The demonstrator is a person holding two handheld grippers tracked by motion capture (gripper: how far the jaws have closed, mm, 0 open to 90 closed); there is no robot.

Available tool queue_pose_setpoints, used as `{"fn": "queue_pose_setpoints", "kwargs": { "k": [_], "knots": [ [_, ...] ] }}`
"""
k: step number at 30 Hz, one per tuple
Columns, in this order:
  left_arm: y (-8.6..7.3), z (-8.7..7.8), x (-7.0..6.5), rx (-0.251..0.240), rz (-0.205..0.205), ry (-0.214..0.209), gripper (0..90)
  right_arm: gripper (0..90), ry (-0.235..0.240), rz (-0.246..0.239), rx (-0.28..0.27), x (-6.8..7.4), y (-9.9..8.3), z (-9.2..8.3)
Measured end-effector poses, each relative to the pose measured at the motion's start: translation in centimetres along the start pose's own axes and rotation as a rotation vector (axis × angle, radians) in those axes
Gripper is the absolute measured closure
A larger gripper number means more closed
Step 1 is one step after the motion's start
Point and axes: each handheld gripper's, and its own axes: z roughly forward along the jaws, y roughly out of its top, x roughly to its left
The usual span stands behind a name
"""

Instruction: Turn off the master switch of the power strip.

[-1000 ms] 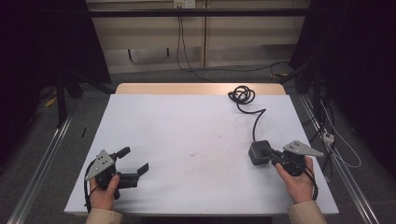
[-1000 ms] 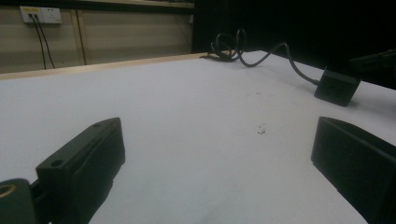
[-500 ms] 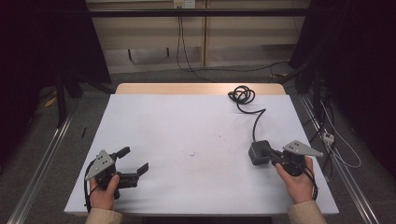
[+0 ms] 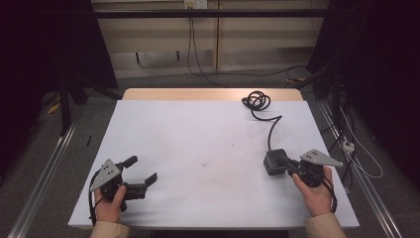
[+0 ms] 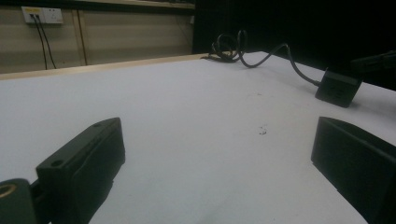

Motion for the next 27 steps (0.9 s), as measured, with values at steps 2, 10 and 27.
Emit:
{"fn": "queue_pose_setpoints", "kwargs": {
  "k": [2, 10, 27],
  "knots": [
    [-0.04, 0.04, 0.0, 0.002, -0.005, -0.003, 2.6, 90.0, -0.001, -0.001, 0.0, 0.02, -0.01, 0.0],
    [-0.01, 0.01, 0.01, 0.0, -0.001, -0.001, 2.6, 90.0, -0.005, -0.004, 0.0, 0.06, 0.01, 0.0],
    [0.01, 0.05, -0.04, 0.0, 0.0, -0.002, 2.6, 90.0, -0.015, 0.014, -0.019, -0.41, 0.06, -0.28]
  ]
}}
